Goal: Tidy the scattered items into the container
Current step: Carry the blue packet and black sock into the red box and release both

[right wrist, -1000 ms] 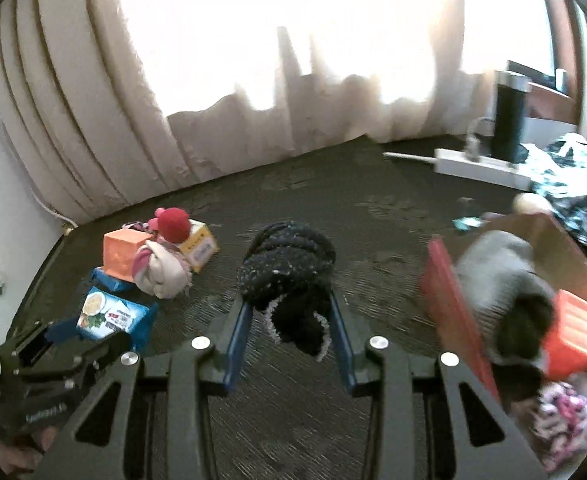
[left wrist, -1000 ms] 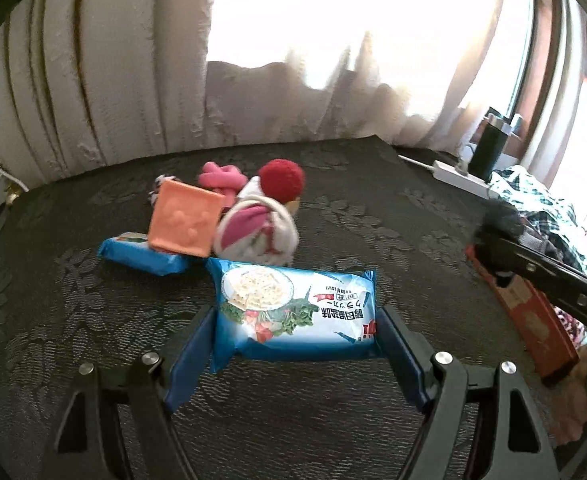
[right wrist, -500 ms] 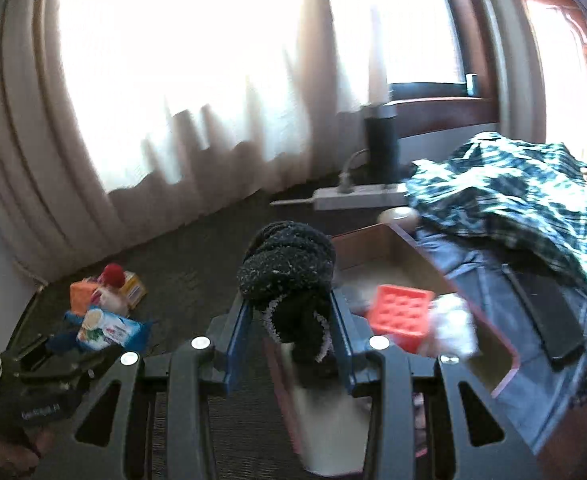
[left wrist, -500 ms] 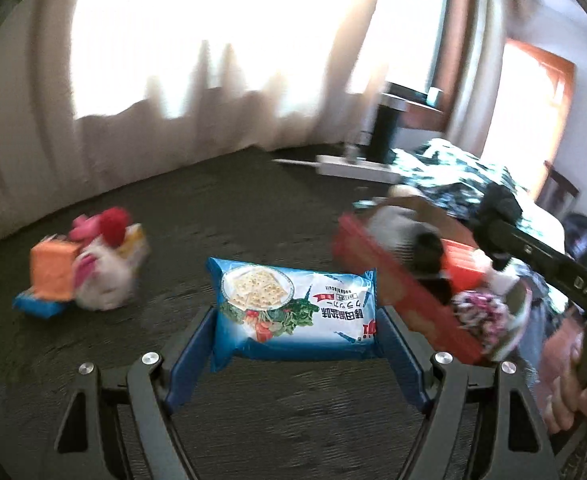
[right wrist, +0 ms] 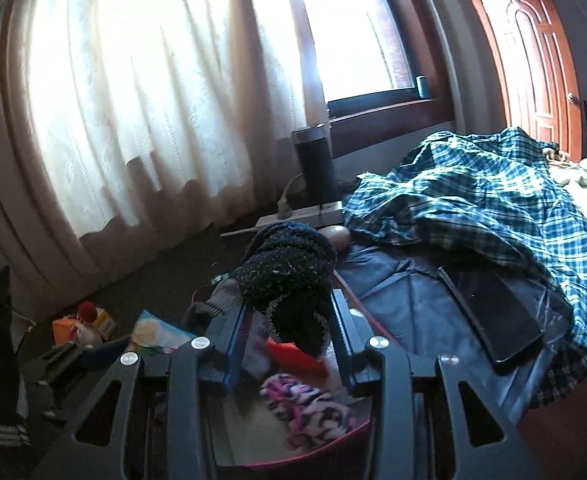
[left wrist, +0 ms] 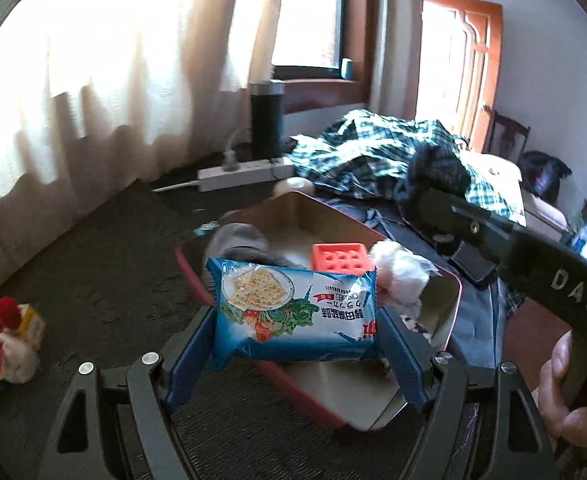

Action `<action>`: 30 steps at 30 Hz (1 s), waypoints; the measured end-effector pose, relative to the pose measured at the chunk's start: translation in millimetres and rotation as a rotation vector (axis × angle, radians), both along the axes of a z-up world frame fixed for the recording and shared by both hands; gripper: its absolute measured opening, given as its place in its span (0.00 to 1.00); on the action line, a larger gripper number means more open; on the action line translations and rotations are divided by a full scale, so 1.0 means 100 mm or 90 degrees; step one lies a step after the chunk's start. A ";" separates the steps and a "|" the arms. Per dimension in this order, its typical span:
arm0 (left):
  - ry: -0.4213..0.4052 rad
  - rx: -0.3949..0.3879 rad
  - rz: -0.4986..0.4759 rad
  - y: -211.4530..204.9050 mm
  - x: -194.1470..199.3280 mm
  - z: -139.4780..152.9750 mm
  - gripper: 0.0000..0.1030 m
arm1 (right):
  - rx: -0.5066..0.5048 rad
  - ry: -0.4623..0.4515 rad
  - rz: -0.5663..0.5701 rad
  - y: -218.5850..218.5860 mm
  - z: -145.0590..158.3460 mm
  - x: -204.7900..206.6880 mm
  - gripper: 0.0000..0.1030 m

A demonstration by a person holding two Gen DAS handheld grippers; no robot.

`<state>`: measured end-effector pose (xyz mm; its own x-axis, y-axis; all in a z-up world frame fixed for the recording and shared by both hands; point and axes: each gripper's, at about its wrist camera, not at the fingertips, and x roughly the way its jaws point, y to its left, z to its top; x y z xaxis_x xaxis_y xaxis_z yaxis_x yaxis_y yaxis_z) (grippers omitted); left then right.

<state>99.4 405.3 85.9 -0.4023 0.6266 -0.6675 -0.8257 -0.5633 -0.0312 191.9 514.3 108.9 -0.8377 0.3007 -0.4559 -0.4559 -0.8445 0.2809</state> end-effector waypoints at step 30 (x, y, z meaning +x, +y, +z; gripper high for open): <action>-0.037 -0.002 0.007 -0.16 -0.26 -0.09 0.87 | -0.023 -0.081 0.044 0.23 -0.16 -0.89 0.45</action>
